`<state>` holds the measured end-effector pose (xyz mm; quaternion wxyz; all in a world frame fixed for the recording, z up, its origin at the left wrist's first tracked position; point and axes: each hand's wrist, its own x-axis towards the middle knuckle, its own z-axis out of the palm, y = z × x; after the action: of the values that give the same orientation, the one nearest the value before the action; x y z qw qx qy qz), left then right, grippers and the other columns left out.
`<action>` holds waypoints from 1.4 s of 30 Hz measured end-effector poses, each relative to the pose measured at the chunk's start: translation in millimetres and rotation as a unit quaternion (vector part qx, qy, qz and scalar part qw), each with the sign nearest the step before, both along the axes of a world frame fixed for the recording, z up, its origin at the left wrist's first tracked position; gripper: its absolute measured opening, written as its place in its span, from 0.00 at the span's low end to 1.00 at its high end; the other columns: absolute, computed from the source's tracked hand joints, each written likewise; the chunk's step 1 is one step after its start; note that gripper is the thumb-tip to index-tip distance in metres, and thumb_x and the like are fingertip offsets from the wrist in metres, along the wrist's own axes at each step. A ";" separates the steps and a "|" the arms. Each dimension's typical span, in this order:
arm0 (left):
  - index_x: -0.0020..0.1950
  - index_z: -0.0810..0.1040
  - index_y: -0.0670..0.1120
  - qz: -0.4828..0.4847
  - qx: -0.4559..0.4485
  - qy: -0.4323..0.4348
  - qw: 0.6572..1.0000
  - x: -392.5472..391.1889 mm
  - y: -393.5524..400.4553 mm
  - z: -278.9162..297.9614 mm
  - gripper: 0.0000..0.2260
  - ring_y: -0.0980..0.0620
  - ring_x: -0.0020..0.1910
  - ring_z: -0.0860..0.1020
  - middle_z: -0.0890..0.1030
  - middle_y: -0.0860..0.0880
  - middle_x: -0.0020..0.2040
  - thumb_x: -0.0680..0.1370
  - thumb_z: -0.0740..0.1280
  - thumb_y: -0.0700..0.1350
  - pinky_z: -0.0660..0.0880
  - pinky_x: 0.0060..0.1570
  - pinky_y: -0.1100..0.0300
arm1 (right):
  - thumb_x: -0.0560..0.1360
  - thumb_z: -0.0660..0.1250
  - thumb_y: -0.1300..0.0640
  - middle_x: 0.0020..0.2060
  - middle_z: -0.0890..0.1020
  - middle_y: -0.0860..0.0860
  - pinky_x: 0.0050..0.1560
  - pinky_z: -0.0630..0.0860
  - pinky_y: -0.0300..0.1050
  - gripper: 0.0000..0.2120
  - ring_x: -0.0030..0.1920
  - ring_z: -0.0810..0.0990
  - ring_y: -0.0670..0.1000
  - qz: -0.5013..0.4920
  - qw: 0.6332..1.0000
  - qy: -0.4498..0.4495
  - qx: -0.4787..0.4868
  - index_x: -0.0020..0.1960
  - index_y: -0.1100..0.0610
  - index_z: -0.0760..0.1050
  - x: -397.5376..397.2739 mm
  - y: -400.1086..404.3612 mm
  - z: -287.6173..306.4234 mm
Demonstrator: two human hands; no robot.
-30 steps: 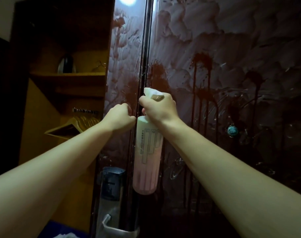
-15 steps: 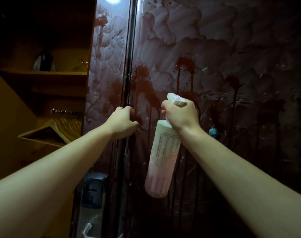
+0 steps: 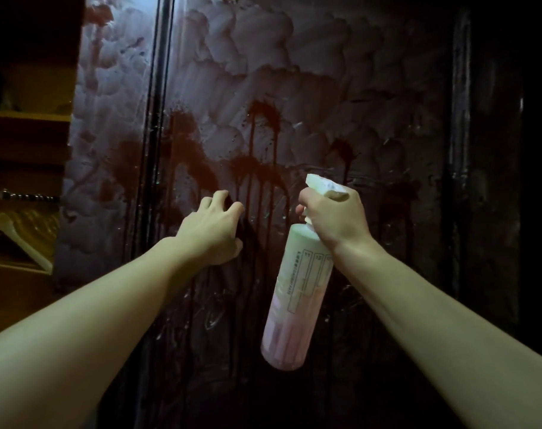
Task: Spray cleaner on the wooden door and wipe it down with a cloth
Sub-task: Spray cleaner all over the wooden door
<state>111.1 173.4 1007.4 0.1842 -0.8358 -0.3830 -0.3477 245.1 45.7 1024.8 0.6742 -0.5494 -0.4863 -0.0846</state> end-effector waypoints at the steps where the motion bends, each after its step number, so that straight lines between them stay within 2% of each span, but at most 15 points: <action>1: 0.70 0.63 0.48 0.005 0.009 0.005 1.000 3.9 -0.5 -0.8 0.27 0.40 0.69 0.60 0.55 0.43 0.73 0.73 0.68 0.50 0.71 0.55 0.46 | 0.60 0.63 0.49 0.32 0.83 0.53 0.50 0.79 0.59 0.14 0.41 0.82 0.57 -0.013 1.000 -0.004 0.002 0.39 0.57 0.77 5.6 -4.7 0.2; 4: 0.70 0.62 0.47 0.018 0.037 0.002 0.999 16.4 -2.7 -3.2 0.29 0.40 0.68 0.60 0.55 0.42 0.73 0.72 0.69 0.51 0.71 0.55 0.46 | 0.61 0.63 0.49 0.31 0.83 0.53 0.50 0.79 0.56 0.15 0.41 0.82 0.58 -0.048 0.999 -0.010 -0.008 0.38 0.60 0.77 22.2 -20.8 -1.0; 7: 0.71 0.61 0.47 0.025 0.057 -0.012 0.998 28.2 -2.9 -5.4 0.32 0.39 0.68 0.60 0.56 0.41 0.72 0.71 0.70 0.52 0.71 0.55 0.47 | 0.65 0.66 0.53 0.28 0.82 0.52 0.47 0.80 0.56 0.11 0.37 0.82 0.54 -0.044 0.999 -0.007 -0.026 0.37 0.62 0.78 37.0 -32.0 -6.2; 10: 0.72 0.59 0.47 0.029 0.074 -0.019 0.997 39.5 -3.7 -9.2 0.35 0.38 0.70 0.58 0.54 0.40 0.74 0.71 0.72 0.53 0.68 0.59 0.45 | 0.66 0.67 0.55 0.32 0.84 0.50 0.49 0.81 0.58 0.09 0.41 0.84 0.54 -0.030 0.999 0.000 -0.045 0.37 0.60 0.79 51.1 -35.4 -14.2; 13: 0.73 0.58 0.46 0.038 0.085 -0.017 0.996 48.7 -6.6 -11.3 0.37 0.38 0.71 0.57 0.53 0.40 0.75 0.71 0.72 0.54 0.67 0.61 0.44 | 0.64 0.66 0.53 0.34 0.84 0.54 0.50 0.80 0.56 0.13 0.42 0.84 0.55 -0.041 0.998 0.000 -0.046 0.40 0.62 0.80 60.0 -38.3 -22.5; 15: 0.74 0.58 0.46 0.036 0.092 -0.020 0.995 54.3 -7.8 -11.1 0.38 0.38 0.71 0.57 0.54 0.40 0.75 0.70 0.73 0.53 0.67 0.61 0.44 | 0.66 0.66 0.53 0.36 0.84 0.56 0.48 0.79 0.54 0.13 0.42 0.83 0.56 -0.063 0.997 -0.005 -0.047 0.42 0.63 0.79 67.2 -41.9 -26.6; 18: 0.73 0.58 0.46 0.033 0.093 -0.022 0.995 60.7 -9.9 -9.1 0.37 0.38 0.70 0.57 0.54 0.40 0.74 0.70 0.72 0.53 0.66 0.60 0.44 | 0.68 0.66 0.53 0.36 0.84 0.55 0.44 0.78 0.53 0.11 0.40 0.82 0.56 -0.095 0.995 0.005 -0.037 0.37 0.62 0.77 81.1 -47.7 -29.9; 21: 0.72 0.59 0.45 0.033 0.098 -0.027 0.994 68.4 -12.6 -6.1 0.35 0.38 0.70 0.58 0.56 0.40 0.73 0.71 0.72 0.51 0.67 0.59 0.44 | 0.68 0.67 0.53 0.37 0.84 0.56 0.43 0.79 0.53 0.11 0.40 0.82 0.56 -0.099 0.994 0.042 -0.007 0.39 0.62 0.78 97.0 -52.1 -29.3; 25: 0.69 0.64 0.43 0.007 0.113 -0.055 0.992 85.6 -21.4 -2.0 0.26 0.38 0.65 0.63 0.62 0.41 0.69 0.73 0.67 0.47 0.68 0.56 0.45 | 0.68 0.67 0.53 0.39 0.84 0.55 0.39 0.77 0.47 0.10 0.40 0.82 0.54 -0.107 0.990 0.086 0.013 0.41 0.60 0.79 116.6 -61.9 -25.9; 27: 0.69 0.65 0.43 -0.002 0.111 -0.061 0.992 93.6 -25.0 -0.2 0.24 0.38 0.65 0.63 0.62 0.41 0.69 0.74 0.65 0.45 0.67 0.56 0.45 | 0.68 0.67 0.53 0.39 0.84 0.55 0.40 0.78 0.48 0.10 0.40 0.83 0.54 -0.117 0.989 0.087 0.009 0.41 0.60 0.79 122.4 -67.6 -24.8; 31: 0.71 0.64 0.44 -0.013 0.116 -0.058 0.991 112.5 -34.5 3.0 0.25 0.39 0.67 0.62 0.61 0.41 0.71 0.75 0.64 0.46 0.66 0.59 0.45 | 0.68 0.66 0.53 0.38 0.84 0.56 0.45 0.80 0.54 0.10 0.41 0.83 0.56 -0.138 0.986 0.095 0.018 0.41 0.60 0.78 135.7 -81.5 -25.3; 38: 0.72 0.64 0.47 -0.046 0.137 -0.031 0.989 160.3 -56.7 6.2 0.26 0.40 0.70 0.60 0.59 0.42 0.73 0.75 0.64 0.51 0.63 0.64 0.45 | 0.69 0.67 0.53 0.39 0.84 0.53 0.44 0.80 0.51 0.06 0.41 0.83 0.54 -0.160 0.980 0.113 0.028 0.40 0.56 0.78 162.9 -106.8 -29.4; 42: 0.72 0.62 0.49 -0.065 0.139 0.009 0.988 186.2 -66.9 2.2 0.27 0.42 0.71 0.58 0.57 0.43 0.74 0.74 0.65 0.50 0.62 0.65 0.46 | 0.69 0.66 0.54 0.38 0.84 0.55 0.43 0.80 0.50 0.08 0.41 0.83 0.55 -0.192 0.973 0.119 0.041 0.40 0.58 0.78 175.3 -123.7 -29.9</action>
<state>297.3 106.4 1009.6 0.2790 -0.8285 -0.2741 -0.4008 420.4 -78.0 994.9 0.7204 -0.6105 -0.2837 -0.1667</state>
